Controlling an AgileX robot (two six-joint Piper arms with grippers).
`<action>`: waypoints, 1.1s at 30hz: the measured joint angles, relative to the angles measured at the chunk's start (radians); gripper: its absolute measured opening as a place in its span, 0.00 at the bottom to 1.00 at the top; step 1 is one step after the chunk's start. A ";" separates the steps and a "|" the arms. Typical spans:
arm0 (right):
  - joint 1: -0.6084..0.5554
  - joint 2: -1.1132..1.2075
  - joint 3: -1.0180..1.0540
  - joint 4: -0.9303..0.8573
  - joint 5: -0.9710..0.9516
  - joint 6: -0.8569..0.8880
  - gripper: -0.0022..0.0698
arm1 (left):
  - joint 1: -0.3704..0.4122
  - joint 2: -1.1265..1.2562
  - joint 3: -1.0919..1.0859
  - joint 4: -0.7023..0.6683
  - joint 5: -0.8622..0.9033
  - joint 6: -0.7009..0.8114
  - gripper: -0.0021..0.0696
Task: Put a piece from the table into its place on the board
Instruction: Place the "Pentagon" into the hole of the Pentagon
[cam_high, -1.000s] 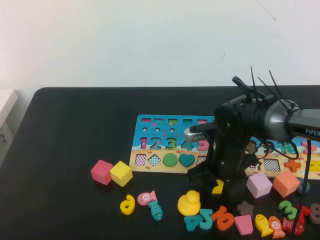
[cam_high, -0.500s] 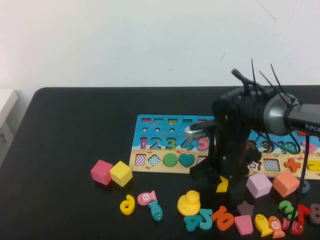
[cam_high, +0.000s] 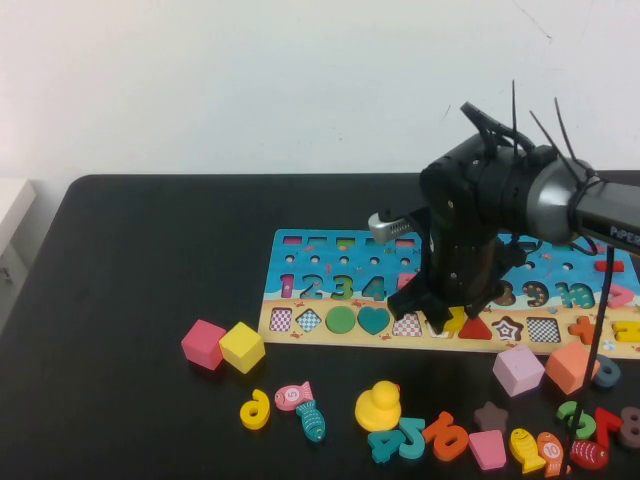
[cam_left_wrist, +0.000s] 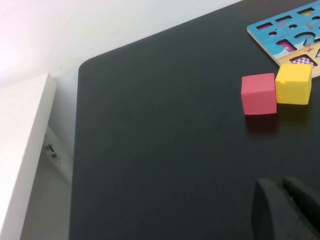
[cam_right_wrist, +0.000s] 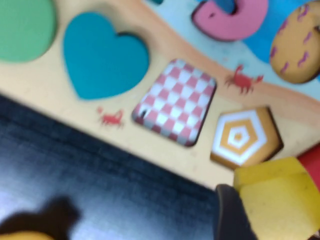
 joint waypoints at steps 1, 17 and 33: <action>-0.004 0.009 -0.001 0.000 -0.007 0.004 0.54 | 0.000 0.000 0.000 0.000 0.000 0.000 0.03; -0.017 0.051 -0.005 0.009 -0.082 0.027 0.54 | 0.000 0.000 0.000 0.000 0.000 0.000 0.03; -0.017 0.075 -0.009 0.026 -0.082 0.154 0.54 | 0.000 0.000 0.000 0.000 0.000 0.000 0.03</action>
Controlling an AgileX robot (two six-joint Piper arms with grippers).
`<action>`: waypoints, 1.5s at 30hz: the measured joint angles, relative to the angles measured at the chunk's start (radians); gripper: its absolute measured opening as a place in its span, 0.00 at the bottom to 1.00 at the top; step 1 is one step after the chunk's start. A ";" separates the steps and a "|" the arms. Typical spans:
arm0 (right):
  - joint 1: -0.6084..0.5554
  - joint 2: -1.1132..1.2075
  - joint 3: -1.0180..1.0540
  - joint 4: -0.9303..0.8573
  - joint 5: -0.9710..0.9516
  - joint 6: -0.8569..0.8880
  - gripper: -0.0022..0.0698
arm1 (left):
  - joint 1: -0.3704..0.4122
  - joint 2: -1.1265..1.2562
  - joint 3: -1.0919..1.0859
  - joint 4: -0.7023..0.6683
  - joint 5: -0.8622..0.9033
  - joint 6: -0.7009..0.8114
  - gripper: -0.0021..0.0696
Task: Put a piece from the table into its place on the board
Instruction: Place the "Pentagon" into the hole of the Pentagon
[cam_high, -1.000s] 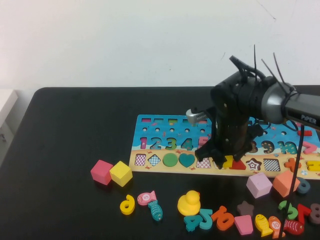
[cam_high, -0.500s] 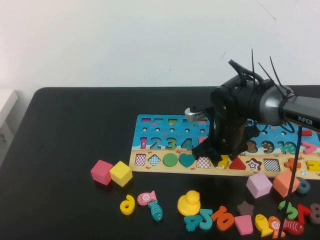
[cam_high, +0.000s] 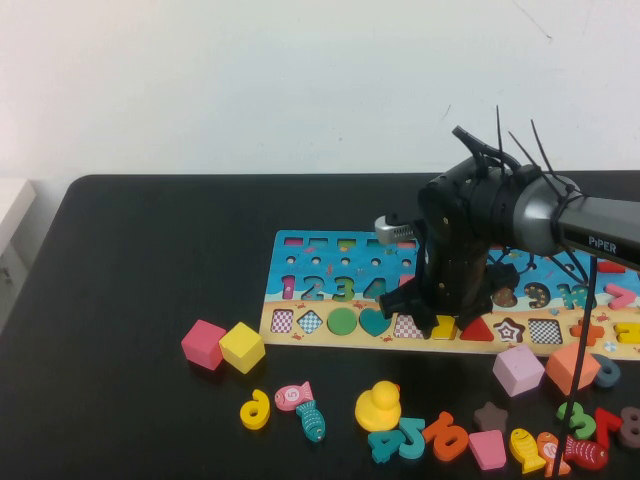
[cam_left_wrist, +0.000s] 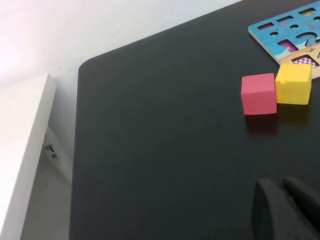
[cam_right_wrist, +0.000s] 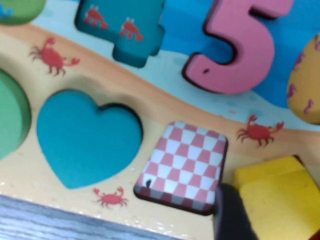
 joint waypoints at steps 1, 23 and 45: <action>0.000 0.000 0.000 0.000 0.000 0.007 0.54 | 0.000 0.000 0.000 0.000 0.000 0.000 0.03; 0.000 0.000 0.000 -0.003 0.007 0.057 0.54 | 0.000 0.000 0.000 0.000 0.000 0.000 0.03; -0.002 0.013 -0.110 -0.043 0.139 0.075 0.54 | 0.000 0.000 0.000 0.000 0.000 0.000 0.03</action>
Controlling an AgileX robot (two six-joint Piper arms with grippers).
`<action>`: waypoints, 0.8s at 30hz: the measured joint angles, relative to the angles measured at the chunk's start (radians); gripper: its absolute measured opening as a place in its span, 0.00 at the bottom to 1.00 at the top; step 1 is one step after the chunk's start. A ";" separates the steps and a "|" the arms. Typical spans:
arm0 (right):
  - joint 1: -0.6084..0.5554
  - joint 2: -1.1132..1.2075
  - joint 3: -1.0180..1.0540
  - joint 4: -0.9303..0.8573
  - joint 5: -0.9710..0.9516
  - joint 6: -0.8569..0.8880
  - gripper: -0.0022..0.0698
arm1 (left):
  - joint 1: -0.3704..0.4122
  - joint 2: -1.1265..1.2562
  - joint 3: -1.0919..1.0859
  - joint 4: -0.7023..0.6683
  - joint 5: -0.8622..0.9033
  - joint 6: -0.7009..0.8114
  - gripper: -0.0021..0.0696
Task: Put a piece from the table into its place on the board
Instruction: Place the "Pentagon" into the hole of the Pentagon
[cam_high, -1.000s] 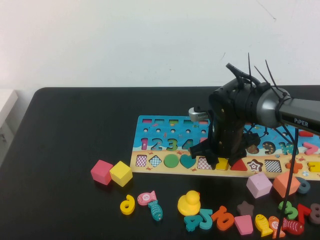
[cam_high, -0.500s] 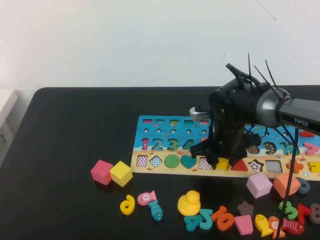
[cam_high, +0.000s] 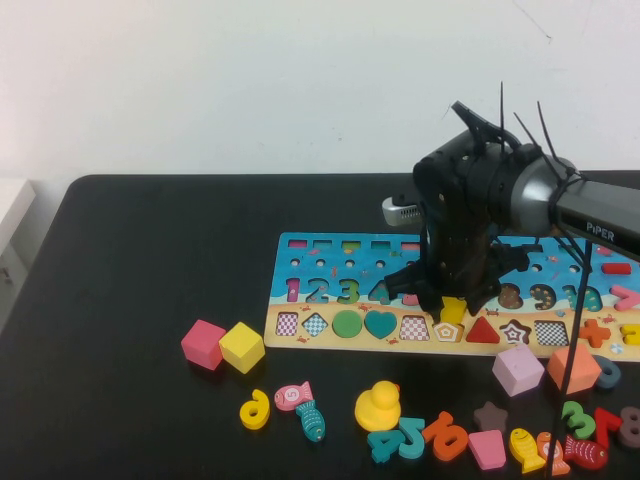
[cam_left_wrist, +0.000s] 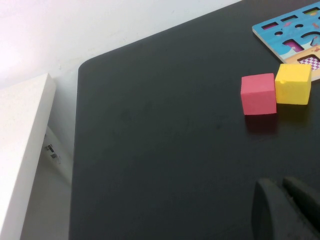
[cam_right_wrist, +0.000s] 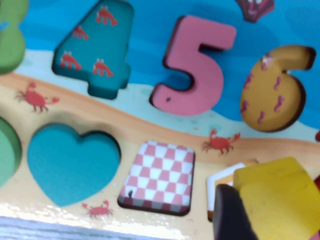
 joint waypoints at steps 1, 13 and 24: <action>0.000 0.000 0.000 0.000 0.006 0.000 0.54 | 0.000 0.000 0.000 0.000 0.000 0.000 0.03; 0.000 0.014 0.000 0.017 0.020 -0.020 0.54 | 0.000 0.000 0.000 0.000 0.000 0.000 0.03; 0.000 0.038 -0.005 0.017 0.035 -0.048 0.54 | 0.000 0.000 0.000 0.000 0.000 0.000 0.03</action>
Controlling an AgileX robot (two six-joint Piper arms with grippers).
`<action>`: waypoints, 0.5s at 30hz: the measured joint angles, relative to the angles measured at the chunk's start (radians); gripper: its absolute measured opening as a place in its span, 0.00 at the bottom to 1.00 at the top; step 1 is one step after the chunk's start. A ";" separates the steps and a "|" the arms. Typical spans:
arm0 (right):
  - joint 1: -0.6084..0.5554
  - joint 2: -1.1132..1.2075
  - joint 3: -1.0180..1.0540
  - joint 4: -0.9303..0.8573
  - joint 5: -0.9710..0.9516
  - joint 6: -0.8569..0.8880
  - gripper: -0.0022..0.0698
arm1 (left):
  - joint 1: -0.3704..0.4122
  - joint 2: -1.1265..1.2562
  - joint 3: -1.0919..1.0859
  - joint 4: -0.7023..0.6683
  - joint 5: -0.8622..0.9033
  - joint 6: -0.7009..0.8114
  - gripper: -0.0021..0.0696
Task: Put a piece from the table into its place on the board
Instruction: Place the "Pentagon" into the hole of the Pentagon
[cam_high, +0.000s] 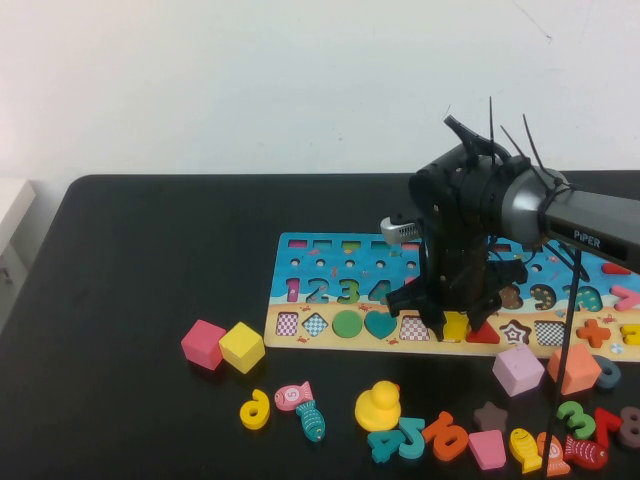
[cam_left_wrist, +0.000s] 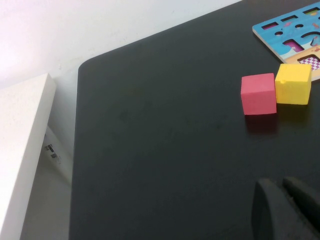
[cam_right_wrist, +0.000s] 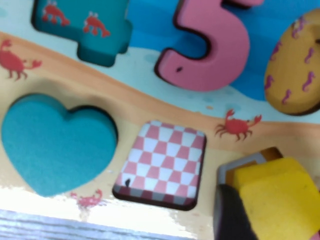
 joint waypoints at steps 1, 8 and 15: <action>0.000 0.000 0.000 0.000 -0.002 -0.004 0.54 | 0.000 0.000 0.000 0.000 0.000 0.000 0.03; -0.001 0.000 -0.001 0.020 -0.021 -0.025 0.54 | 0.000 0.000 0.000 0.000 0.000 0.000 0.03; -0.001 0.002 -0.001 0.029 -0.026 -0.027 0.54 | 0.000 0.000 0.000 0.000 0.000 0.000 0.03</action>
